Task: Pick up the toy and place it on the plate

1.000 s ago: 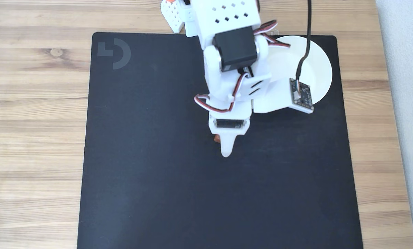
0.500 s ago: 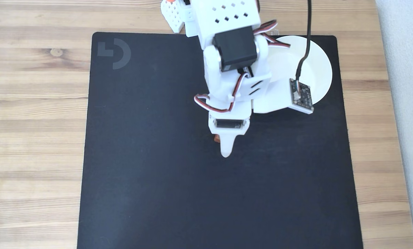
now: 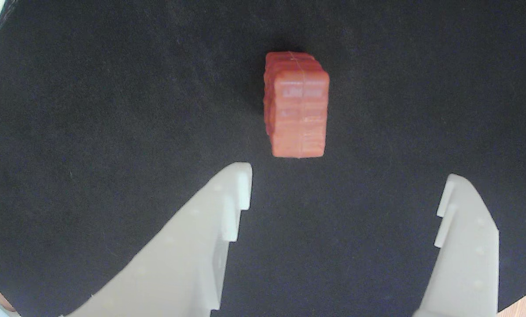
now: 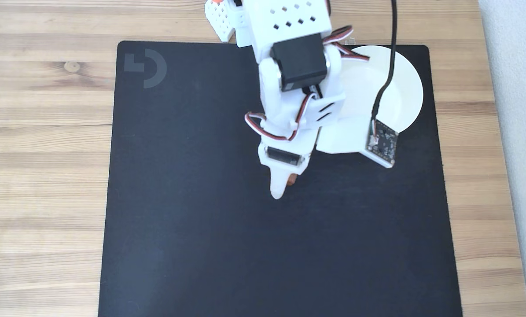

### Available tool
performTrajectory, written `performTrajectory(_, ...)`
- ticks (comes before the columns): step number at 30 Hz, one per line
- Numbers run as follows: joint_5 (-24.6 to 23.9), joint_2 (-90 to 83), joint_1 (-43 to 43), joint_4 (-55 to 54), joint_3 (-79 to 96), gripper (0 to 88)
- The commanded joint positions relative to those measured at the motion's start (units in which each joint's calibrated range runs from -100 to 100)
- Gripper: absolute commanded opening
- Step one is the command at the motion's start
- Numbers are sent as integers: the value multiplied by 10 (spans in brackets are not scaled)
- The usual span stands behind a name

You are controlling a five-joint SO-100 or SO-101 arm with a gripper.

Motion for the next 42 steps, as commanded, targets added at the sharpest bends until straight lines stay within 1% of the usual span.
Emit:
performTrajectory(1,-2,-1,4,6,-20,294)
performTrajectory(9,-2,3,2,6,-17,294)
performTrajectory(22,-2,70,3,-4,-24,294)
performTrajectory(27,-2,111,1,-43,-25,294)
performTrajectory(42,-1,182,4,-64,-25,293)
